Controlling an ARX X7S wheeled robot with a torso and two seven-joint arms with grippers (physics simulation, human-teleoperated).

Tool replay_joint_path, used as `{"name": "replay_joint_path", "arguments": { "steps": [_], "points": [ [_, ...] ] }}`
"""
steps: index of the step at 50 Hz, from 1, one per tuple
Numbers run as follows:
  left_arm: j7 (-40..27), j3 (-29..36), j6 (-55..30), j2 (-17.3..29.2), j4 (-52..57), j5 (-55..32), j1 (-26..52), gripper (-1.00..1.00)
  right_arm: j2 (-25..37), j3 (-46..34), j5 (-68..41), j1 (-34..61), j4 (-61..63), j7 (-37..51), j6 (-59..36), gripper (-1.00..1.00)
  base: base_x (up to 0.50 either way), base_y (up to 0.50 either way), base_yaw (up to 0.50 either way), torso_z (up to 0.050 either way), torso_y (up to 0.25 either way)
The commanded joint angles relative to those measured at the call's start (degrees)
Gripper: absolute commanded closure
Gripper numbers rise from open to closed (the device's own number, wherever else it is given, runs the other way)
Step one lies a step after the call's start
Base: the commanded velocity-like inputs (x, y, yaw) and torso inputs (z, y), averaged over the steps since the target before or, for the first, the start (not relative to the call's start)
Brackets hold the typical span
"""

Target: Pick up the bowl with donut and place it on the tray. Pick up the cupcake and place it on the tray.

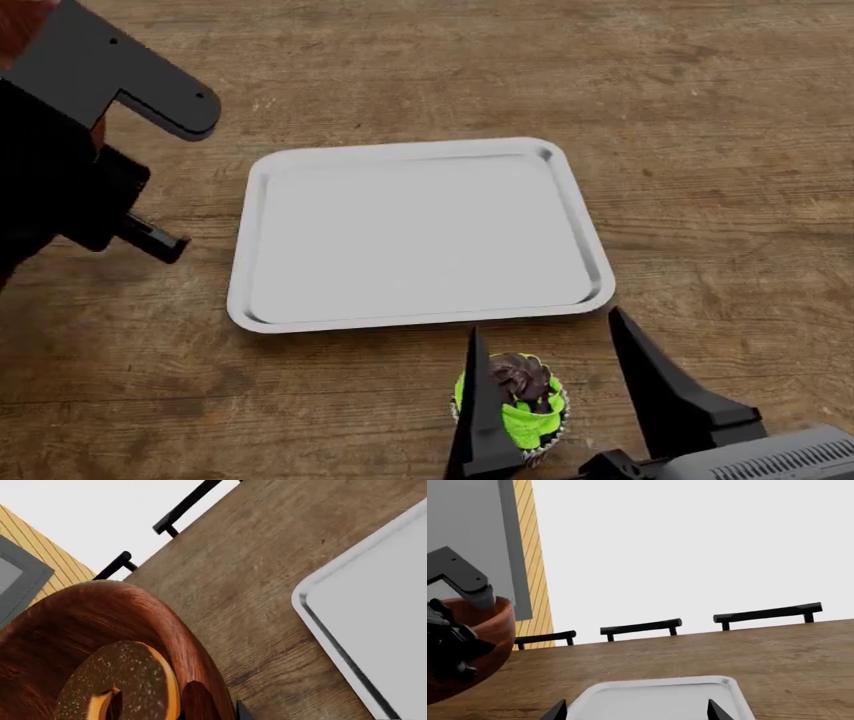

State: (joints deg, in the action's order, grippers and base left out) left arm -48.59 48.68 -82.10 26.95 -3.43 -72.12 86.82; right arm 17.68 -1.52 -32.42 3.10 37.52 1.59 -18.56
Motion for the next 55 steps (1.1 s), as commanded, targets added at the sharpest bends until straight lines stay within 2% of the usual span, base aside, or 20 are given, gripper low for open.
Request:
{"name": "replay_joint_path", "arguments": {
  "steps": [1, 7, 18, 29, 48, 55],
  "points": [
    [2.3, 4.3, 1.4, -6.3, 2.7, 3.9, 6.2, 1.00, 0.7, 1.7, -1.4, -1.1, 0.7, 0.2, 0.9, -1.00, 0.00, 0.00, 0.00, 0.000, 0.000],
    [4.7, 6.4, 4.5, -8.0, 4.0, 6.0, 7.4, 1.00, 0.7, 1.5, -1.2, -1.4, 0.6, 0.2, 1.4, -1.00, 0.00, 0.00, 0.00, 0.000, 0.003],
    [13.0, 11.5, 9.8, -11.8, -0.1, 9.1, 6.4, 1.00, 1.2, 1.8, -1.6, -1.7, 1.1, 0.6, 1.4, -1.00, 0.00, 0.00, 0.00, 0.000, 0.001],
    [18.4, 15.7, 12.7, -15.1, -3.7, 11.6, 6.1, 1.00, 1.3, 1.7, -2.1, -1.5, 0.8, 0.9, 1.5, -1.00, 0.00, 0.00, 0.00, 0.000, 0.001],
    [26.8, 17.7, 15.6, -18.8, -7.4, 11.4, 7.6, 1.00, 1.1, 0.7, -1.7, -0.9, -0.6, 0.9, 2.0, -1.00, 0.00, 0.00, 0.00, 0.000, 0.002],
    [32.5, 17.4, 18.6, -20.4, -11.9, 11.3, 8.2, 1.00, 1.0, 0.6, -2.0, -0.6, -2.0, 0.4, 2.5, -1.00, 0.00, 0.00, 0.00, 0.000, 0.001]
  ]
}}
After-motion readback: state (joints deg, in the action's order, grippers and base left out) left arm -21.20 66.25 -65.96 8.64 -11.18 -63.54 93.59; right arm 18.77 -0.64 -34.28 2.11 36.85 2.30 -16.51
